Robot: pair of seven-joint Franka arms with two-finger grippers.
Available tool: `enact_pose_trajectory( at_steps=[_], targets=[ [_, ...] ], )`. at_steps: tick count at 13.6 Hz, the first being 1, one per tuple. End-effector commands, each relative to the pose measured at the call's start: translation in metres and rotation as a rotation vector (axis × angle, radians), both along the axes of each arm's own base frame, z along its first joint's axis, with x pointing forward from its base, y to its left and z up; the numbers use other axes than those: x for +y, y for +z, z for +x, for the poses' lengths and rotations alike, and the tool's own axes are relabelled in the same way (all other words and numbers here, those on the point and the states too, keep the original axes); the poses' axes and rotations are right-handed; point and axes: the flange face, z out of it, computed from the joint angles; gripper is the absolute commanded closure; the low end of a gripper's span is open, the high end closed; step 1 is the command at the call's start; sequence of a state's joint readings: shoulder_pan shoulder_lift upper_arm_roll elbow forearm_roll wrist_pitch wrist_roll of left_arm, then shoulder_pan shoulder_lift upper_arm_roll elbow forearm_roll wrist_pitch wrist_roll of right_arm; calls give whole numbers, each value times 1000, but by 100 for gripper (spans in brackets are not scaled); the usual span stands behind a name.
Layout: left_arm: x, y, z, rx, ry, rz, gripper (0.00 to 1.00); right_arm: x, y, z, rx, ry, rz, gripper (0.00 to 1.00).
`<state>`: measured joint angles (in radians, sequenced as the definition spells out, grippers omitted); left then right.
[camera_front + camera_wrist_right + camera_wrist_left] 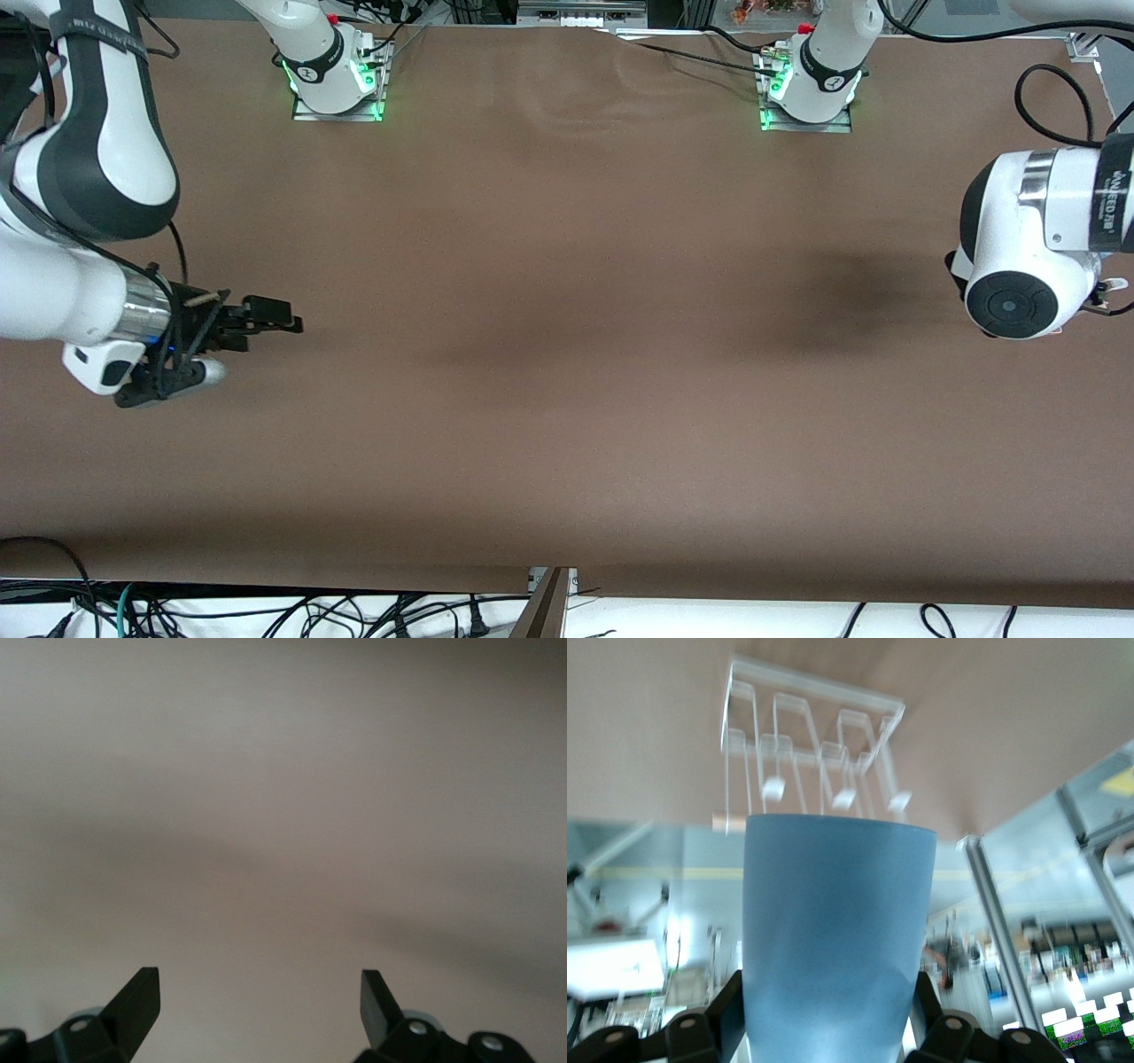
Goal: Transfer cup to left arm and place on rack
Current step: 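Carry the cup to the rack with the left gripper while the right retracts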
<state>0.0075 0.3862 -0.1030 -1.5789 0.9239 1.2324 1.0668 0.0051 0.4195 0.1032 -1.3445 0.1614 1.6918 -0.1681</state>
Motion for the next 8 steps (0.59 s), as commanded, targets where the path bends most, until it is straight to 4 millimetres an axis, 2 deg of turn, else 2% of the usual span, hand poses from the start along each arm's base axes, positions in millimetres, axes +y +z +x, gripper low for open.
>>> enact_pose_trajectory(
  at_steps=[1, 2, 4, 7, 8],
  targets=[
    [17, -41, -15, -16, -39, 222, 100, -23, 51, -31, -72, 31, -171, 0],
    [21, -60, -23, -32, -93, 251, 100, -29, 70, -37, -106, 36, -228, 0],
    [53, -89, -44, -96, -154, 262, 100, -42, 94, -46, -132, 17, -239, 0],
    [73, -119, -69, -174, -251, 319, 100, -45, 111, -58, -127, 10, -254, 0],
    [73, -129, -78, -203, -259, 326, 100, -45, 115, -66, -100, 2, -256, 0]
  ],
)
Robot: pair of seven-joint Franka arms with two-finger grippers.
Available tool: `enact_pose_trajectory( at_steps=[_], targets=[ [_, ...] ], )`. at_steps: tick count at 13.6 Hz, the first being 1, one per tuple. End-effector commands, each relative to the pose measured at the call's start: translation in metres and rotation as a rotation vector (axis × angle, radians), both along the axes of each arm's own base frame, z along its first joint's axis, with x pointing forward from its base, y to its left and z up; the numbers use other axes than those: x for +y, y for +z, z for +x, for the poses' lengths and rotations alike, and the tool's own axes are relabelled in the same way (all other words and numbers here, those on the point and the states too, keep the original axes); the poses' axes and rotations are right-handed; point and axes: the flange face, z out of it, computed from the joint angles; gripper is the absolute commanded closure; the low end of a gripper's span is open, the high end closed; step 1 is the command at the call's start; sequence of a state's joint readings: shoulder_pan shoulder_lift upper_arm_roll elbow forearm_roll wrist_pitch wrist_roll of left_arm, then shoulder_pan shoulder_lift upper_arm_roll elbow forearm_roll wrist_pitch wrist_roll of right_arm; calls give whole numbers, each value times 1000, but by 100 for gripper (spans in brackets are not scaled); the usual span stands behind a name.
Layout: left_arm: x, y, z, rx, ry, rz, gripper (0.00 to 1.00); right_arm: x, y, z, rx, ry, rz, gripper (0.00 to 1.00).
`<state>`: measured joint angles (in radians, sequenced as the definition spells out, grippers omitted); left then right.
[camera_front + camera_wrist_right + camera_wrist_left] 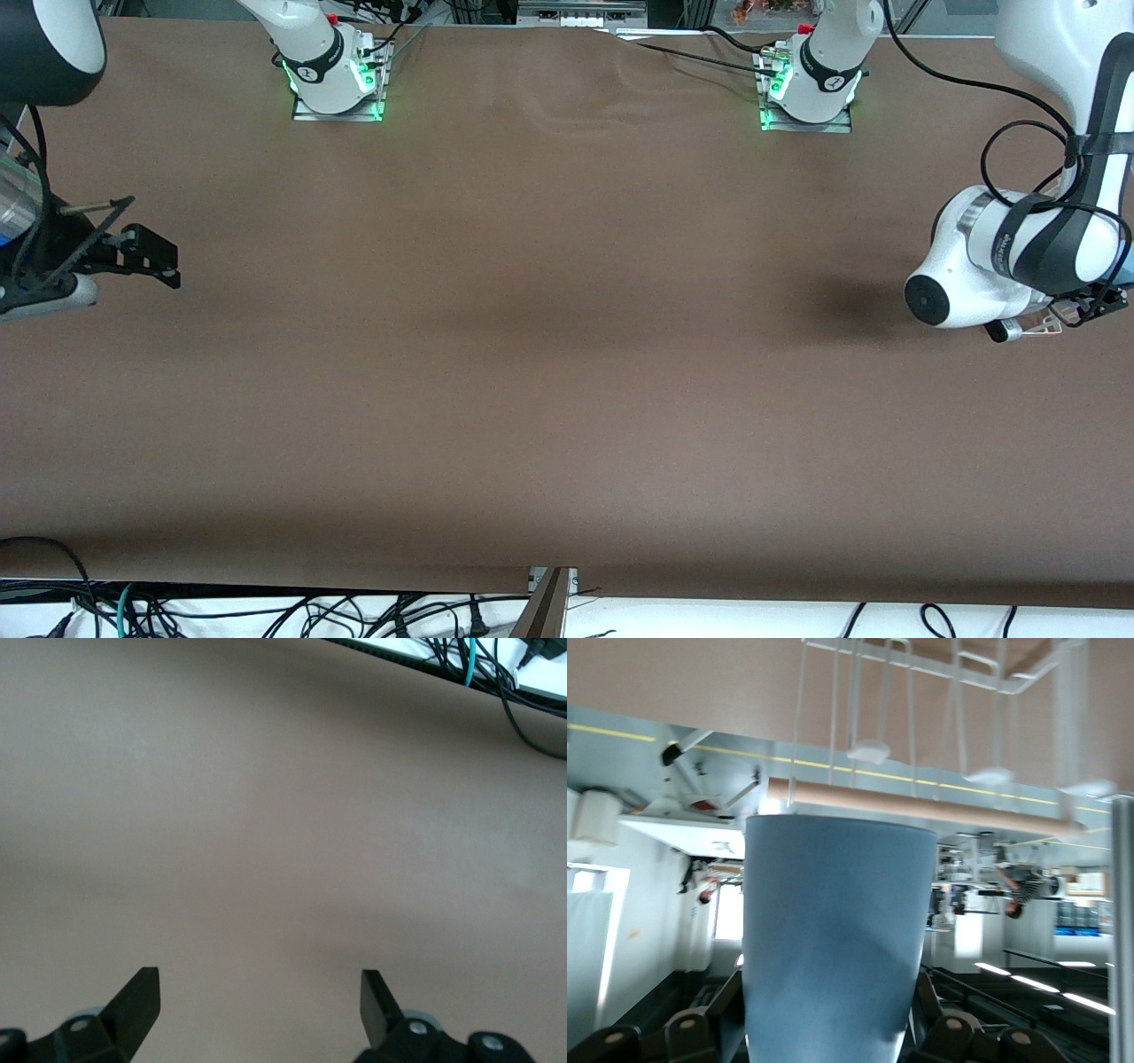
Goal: Transfer cup to left arm and place on rack
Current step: 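Lower the cup onto a rack peg with the left gripper and release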
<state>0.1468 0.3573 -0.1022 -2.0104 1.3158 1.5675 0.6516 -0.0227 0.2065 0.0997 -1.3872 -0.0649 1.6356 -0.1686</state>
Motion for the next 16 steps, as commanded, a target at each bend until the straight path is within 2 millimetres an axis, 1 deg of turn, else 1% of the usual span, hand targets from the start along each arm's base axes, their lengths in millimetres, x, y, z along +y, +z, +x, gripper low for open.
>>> enact_pose_trajectory(
  at_steps=[1, 2, 4, 6, 7, 8, 9, 10, 11, 12, 13, 14, 16],
  targets=[
    [1, -4, -30, -83, -57, 14, 100, -5, 3, -18, 49, -46, -19, 0],
    [6, -8, -32, -92, -64, 8, 100, -6, 3, -20, 60, -93, -17, 0],
    [5, -11, -32, -87, -77, 7, 100, -5, 4, -23, 72, -109, -14, 0],
    [5, -27, -28, -118, -121, 35, 100, -4, 5, -22, 79, -106, -12, 0],
    [8, -34, -27, -140, -140, 18, 100, -6, 3, -21, 84, -110, -13, 0],
    [24, -35, -29, -142, -133, 16, 100, -7, 2, -21, 86, -112, -13, 0],
    [28, -41, -31, -137, -137, 10, 100, -9, 1, -21, 87, -115, -13, 0],
    [27, -46, -32, -132, -142, 0, 100, -16, 1, -20, 88, -125, -11, 0],
    [27, -47, -32, -131, -141, -2, 100, -19, 0, -20, 89, -132, -10, 0],
    [27, -50, -33, -122, -144, -3, 100, -19, 0, -20, 89, -130, -10, 0],
    [26, -59, -38, -103, -145, -9, 100, -19, 0, -20, 89, -129, -10, 0],
    [26, -63, -42, -94, -144, -11, 100, -19, 0, -20, 89, -127, -11, 0],
    [24, -63, -41, -92, -148, -12, 100, -19, 0, -20, 89, -127, -11, 0]
  ],
)
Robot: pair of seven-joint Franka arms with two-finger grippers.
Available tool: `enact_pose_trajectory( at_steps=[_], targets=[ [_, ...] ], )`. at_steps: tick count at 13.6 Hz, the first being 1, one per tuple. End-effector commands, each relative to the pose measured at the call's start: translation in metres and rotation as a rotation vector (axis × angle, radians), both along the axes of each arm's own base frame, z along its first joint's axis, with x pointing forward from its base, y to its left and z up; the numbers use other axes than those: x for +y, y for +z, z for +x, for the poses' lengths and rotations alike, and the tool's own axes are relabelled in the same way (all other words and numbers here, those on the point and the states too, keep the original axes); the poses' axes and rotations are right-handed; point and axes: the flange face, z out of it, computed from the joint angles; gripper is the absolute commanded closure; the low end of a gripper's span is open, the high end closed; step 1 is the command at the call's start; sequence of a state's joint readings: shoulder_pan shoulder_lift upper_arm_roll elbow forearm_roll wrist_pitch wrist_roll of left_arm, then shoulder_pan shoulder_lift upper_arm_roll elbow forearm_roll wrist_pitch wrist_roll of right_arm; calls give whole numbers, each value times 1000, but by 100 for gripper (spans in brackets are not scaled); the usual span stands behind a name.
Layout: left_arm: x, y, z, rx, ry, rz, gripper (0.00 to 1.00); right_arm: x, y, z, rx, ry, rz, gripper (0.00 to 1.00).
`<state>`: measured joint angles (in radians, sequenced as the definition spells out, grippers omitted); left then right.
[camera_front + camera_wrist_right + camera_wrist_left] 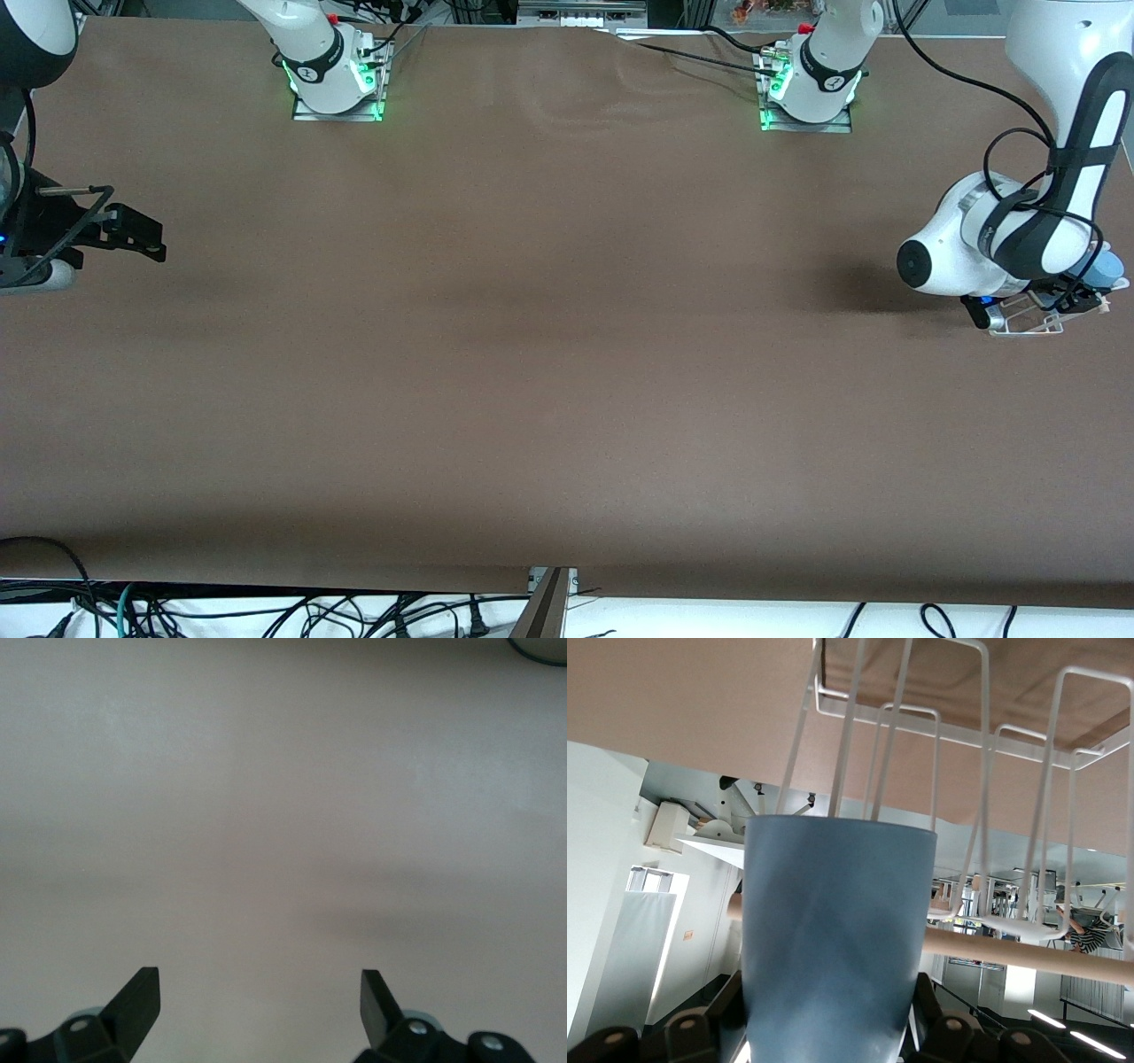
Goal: Transfer cup to left arm and place on rack
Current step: 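Lower the cup onto a rack peg with the left gripper and release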
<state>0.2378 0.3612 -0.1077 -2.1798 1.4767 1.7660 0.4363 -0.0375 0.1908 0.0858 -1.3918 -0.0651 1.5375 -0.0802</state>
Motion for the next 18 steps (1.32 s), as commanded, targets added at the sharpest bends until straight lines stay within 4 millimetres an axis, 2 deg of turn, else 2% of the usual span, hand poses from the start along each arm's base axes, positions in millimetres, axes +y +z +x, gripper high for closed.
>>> enact_pose_trajectory(
  at_steps=[1, 2, 7, 9, 11, 12, 14, 17, 18],
  targets=[
    [-1, 2, 0, -11, -31, 16, 35, -3, 0, -5, 7, -9, 0, 0],
    [-4, 3, 2, -13, -37, 17, 0, -2, 0, -5, 8, -7, -2, 0],
    [-24, 23, 16, -44, -65, 20, 0, -2, -1, -5, 8, -6, -2, 0],
    [-35, 46, 31, -119, -23, -26, 0, -2, -1, -5, 8, -6, -2, 0],
    [-40, 82, 56, -233, 120, -149, 0, -2, -1, -5, 8, -3, -1, 0],
    [-50, 97, 64, -290, 210, -244, 0, -2, 0, -4, 5, -2, -1, 0],
    [-73, 126, 77, -363, 402, -413, 0, -2, -1, -4, 7, -2, -1, 0],
    [-117, 188, 98, -467, 655, -648, 0, -2, 0, -4, 4, -4, -3, 0],
    [-137, 207, 103, -506, 716, -703, 0, -2, -1, -4, 3, -16, -2, 0]
  ],
)
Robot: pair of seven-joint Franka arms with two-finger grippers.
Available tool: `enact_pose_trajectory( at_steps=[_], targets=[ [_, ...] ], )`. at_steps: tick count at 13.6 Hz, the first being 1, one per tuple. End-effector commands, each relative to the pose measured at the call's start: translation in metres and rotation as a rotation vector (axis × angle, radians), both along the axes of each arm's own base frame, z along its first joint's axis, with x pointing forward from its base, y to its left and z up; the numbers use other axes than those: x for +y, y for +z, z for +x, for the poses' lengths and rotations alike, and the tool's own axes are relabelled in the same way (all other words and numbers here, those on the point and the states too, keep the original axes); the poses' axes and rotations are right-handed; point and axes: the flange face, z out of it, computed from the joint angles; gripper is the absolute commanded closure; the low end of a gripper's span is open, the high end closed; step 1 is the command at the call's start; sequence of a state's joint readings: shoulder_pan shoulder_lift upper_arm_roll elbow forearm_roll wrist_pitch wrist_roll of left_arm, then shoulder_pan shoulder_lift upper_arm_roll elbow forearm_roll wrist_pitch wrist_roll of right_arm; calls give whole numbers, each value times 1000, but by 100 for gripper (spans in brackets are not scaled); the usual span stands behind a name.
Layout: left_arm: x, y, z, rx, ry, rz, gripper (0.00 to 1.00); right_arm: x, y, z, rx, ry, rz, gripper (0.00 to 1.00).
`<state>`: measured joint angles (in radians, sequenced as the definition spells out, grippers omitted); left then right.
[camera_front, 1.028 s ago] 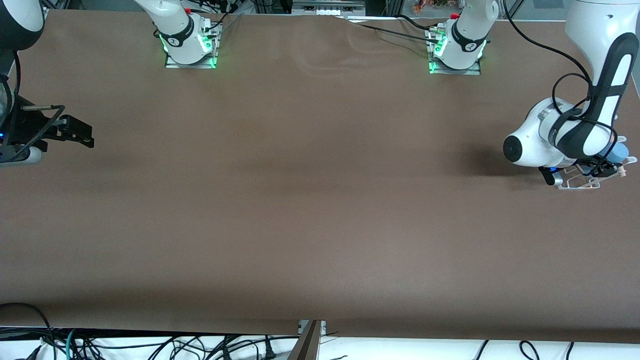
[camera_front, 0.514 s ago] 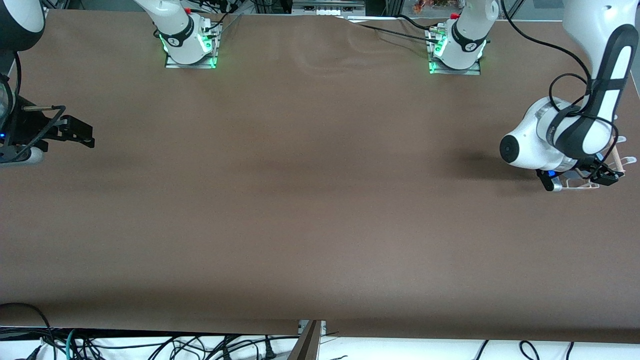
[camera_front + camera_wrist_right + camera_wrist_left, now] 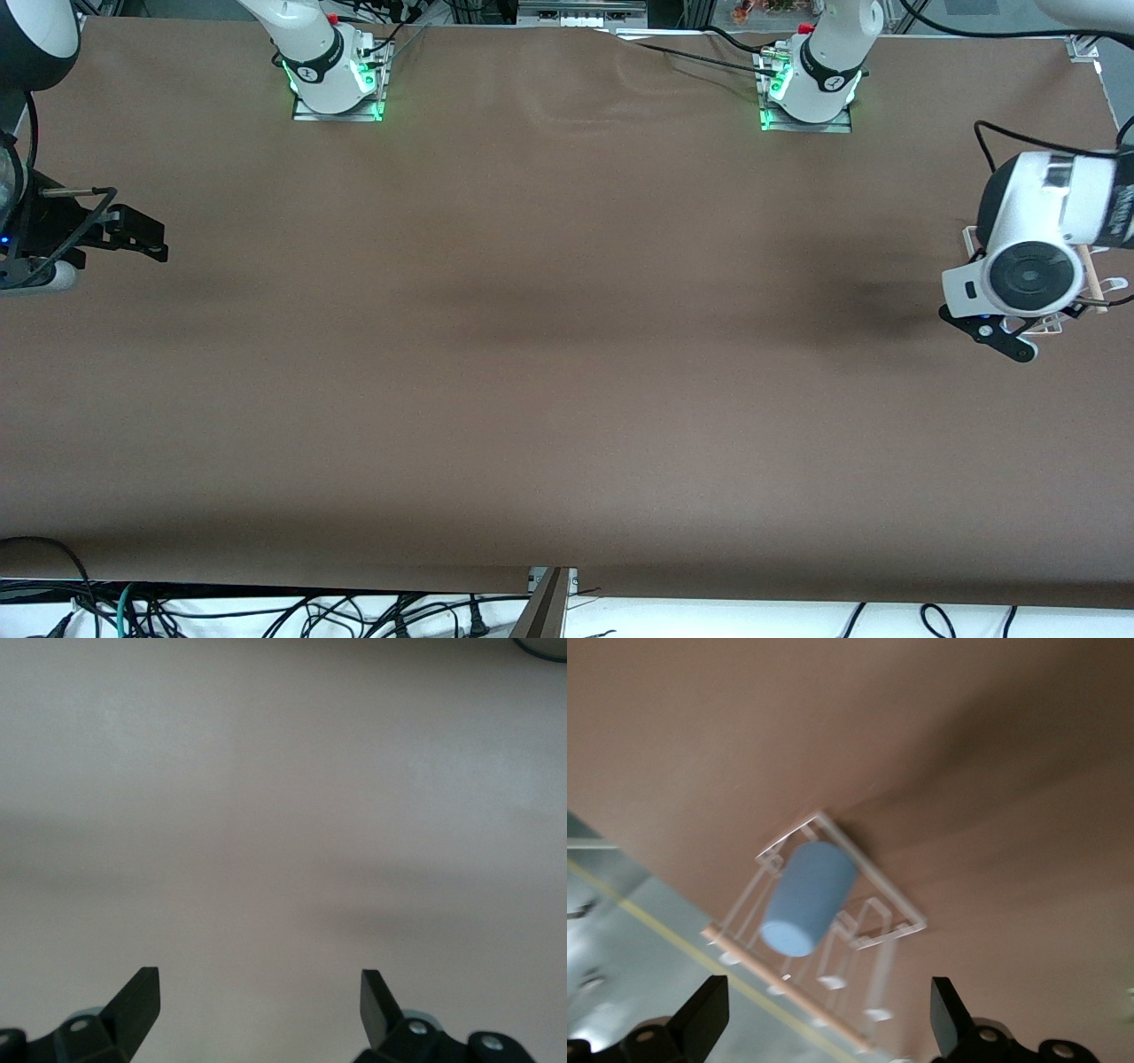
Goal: Transfer cup to left arm and place on rack
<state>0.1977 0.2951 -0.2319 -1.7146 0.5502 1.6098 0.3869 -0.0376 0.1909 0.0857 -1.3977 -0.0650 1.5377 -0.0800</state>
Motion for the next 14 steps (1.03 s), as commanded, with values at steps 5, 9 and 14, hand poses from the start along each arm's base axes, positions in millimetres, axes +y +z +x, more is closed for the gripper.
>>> enact_pose_trajectory(
  at_steps=[5, 9, 14],
  targets=[
    [-108, 114, 21, -199, 381, -351, 0, -2, 0, -3, 0, -3, -1, 0],
    [-98, 148, 23, -292, 408, -421, 0, -1, 1, -2, -4, -3, -1, 0],
    [-83, 160, -17, -429, 535, -432, 0, -1, 1, -2, -4, -2, -1, 0]
  ],
)
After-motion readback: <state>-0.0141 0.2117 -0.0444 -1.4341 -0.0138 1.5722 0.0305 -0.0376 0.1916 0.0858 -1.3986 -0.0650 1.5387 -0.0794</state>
